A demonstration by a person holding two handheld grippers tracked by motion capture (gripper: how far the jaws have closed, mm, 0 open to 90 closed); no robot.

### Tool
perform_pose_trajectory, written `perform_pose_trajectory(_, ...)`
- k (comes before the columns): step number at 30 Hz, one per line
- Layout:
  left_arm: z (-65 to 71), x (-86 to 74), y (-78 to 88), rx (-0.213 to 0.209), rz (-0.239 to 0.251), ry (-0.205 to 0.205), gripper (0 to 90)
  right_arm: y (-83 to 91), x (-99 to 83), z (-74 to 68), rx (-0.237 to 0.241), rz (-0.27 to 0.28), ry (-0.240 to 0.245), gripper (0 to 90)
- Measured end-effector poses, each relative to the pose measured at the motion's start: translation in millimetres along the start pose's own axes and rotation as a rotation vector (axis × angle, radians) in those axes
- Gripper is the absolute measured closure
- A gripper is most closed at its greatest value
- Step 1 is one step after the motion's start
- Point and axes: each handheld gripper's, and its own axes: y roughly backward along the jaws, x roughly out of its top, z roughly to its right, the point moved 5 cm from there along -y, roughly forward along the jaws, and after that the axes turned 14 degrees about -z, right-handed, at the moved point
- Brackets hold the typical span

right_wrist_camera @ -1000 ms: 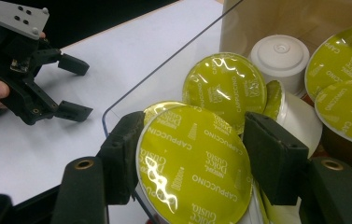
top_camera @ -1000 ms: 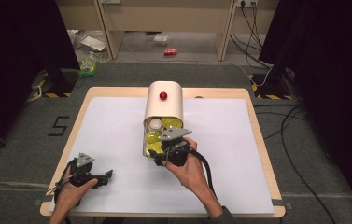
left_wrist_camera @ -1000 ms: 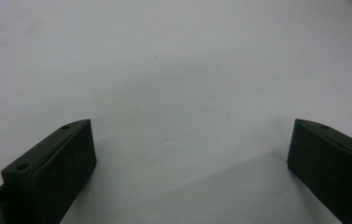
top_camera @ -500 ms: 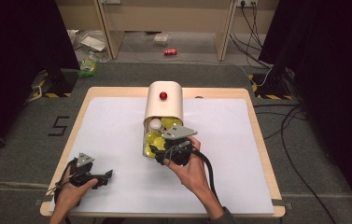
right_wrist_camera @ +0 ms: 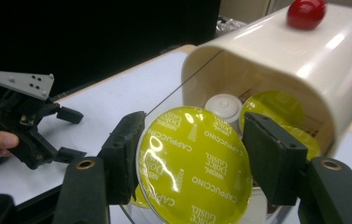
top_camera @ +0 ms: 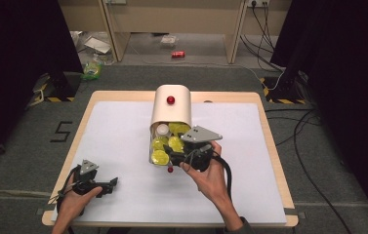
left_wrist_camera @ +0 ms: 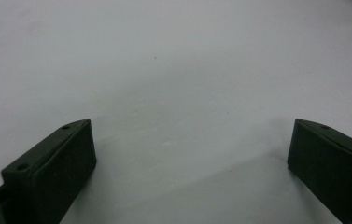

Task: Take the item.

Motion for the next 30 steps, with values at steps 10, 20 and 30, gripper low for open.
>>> perform_pose_trajectory(10, 0.0, 0.0, 0.0, -0.001, -0.001, 0.000, 0.7, 31.2, -3.5, 13.8, -0.018, 0.044, -0.028, 41.3)
perform_pose_trajectory(20, 0.0, 0.0, 0.0, 0.000, 0.000, 0.000, 0.7, 54.6, -18.3, 31.9, -0.070, 0.049, -0.052, 41.3)
perform_pose_trajectory(30, 0.0, -0.1, 0.1, -0.001, 0.000, 0.000, 0.7, 62.3, -39.7, 53.3, -0.144, 0.031, -0.076, 41.3)
